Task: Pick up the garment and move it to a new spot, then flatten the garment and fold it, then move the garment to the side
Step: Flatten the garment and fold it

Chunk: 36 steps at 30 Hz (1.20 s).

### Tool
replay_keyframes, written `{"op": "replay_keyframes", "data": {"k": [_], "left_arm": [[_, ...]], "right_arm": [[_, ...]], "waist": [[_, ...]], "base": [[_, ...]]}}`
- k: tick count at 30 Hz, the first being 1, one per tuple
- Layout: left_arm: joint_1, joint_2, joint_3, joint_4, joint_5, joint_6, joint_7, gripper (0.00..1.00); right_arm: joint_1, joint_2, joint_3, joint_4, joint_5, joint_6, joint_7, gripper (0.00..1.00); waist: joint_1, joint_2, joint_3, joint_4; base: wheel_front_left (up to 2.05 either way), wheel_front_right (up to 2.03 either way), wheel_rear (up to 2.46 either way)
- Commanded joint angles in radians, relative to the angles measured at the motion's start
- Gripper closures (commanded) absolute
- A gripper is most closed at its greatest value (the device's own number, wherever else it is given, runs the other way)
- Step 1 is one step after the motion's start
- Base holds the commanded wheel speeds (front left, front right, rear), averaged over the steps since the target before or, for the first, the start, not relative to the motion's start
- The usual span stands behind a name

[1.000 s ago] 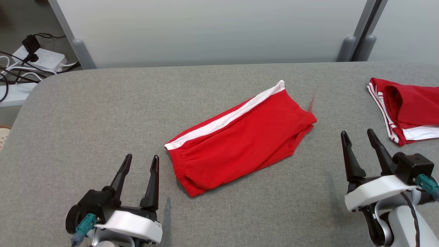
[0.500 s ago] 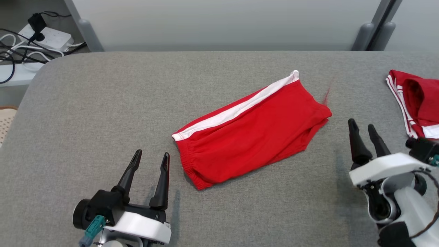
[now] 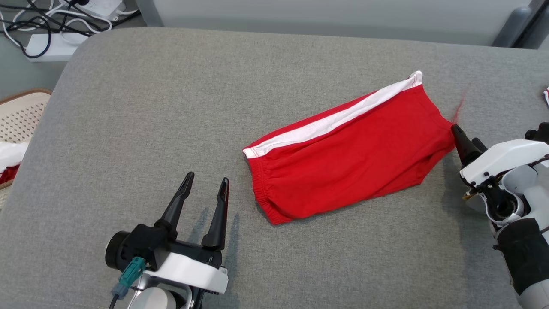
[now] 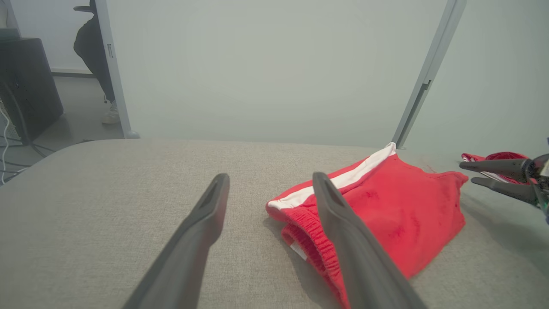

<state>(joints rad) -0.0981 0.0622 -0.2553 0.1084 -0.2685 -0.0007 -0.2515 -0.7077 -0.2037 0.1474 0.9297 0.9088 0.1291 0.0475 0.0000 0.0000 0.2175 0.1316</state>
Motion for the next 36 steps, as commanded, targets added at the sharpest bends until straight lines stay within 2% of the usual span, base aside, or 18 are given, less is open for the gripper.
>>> {"op": "replay_keyframes", "data": {"k": [1, 11, 12, 13, 14, 15, 22, 36], "left_arm": [[-0.046, 0.002, 0.027, -0.023, 0.016, -0.009, -0.010, 0.00], [-0.080, -0.009, 0.019, -0.021, 0.025, -0.018, -0.010, 0.00], [-0.082, -0.009, 0.019, -0.020, 0.026, -0.018, -0.010, 0.00], [-0.083, -0.009, 0.020, -0.020, 0.026, -0.018, -0.010, 0.00], [-0.085, -0.010, 0.021, -0.020, 0.027, -0.018, -0.010, 0.00], [-0.085, -0.010, 0.022, -0.019, 0.028, -0.018, -0.010, 0.00], [-0.080, -0.011, 0.033, -0.017, 0.036, -0.021, -0.010, 0.00], [-0.044, -0.012, 0.053, -0.012, 0.050, -0.032, -0.010, 0.00]], "right_arm": [[-0.029, -0.011, 0.026, 0.013, 0.001, 0.002, 0.013, 0.00], [-0.118, -0.003, 0.061, 0.176, 0.026, 0.002, 0.087, 0.00], [-0.121, -0.002, 0.067, 0.178, 0.029, 0.002, 0.092, 0.46], [-0.123, -0.002, 0.072, 0.179, 0.031, 0.002, 0.094, 0.64], [-0.123, -0.001, 0.077, 0.180, 0.033, 0.002, 0.095, 0.90], [-0.123, 0.001, 0.082, 0.179, 0.037, 0.002, 0.097, 1.00], [-0.091, -0.010, 0.110, 0.150, 0.062, 0.002, 0.078, 1.00], [0.109, -0.031, 0.103, 0.035, 0.119, 0.002, -0.115, 1.00]], "waist": [[0.0000, 0.0000, 0.018, 0.015], [0.0000, 0.0000, 0.067, 0.043], [0.0000, 0.0000, 0.070, 0.043], [0.0000, 0.0000, 0.071, 0.043], [0.0000, 0.0000, 0.071, 0.042], [0.0000, 0.0000, 0.070, 0.040], [0.0000, 0.0000, 0.053, 0.017], [0.0000, 0.0000, -0.016, -0.068]], "base": [[0.00, 0.00, 0.00], [0.00, 0.00, 0.00], [0.00, 0.00, 0.00], [0.00, 0.00, 0.00], [0.00, 0.00, 0.00], [0.00, 0.00, 0.00], [0.00, 0.00, 0.00], [0.00, 0.00, 0.00]]}}
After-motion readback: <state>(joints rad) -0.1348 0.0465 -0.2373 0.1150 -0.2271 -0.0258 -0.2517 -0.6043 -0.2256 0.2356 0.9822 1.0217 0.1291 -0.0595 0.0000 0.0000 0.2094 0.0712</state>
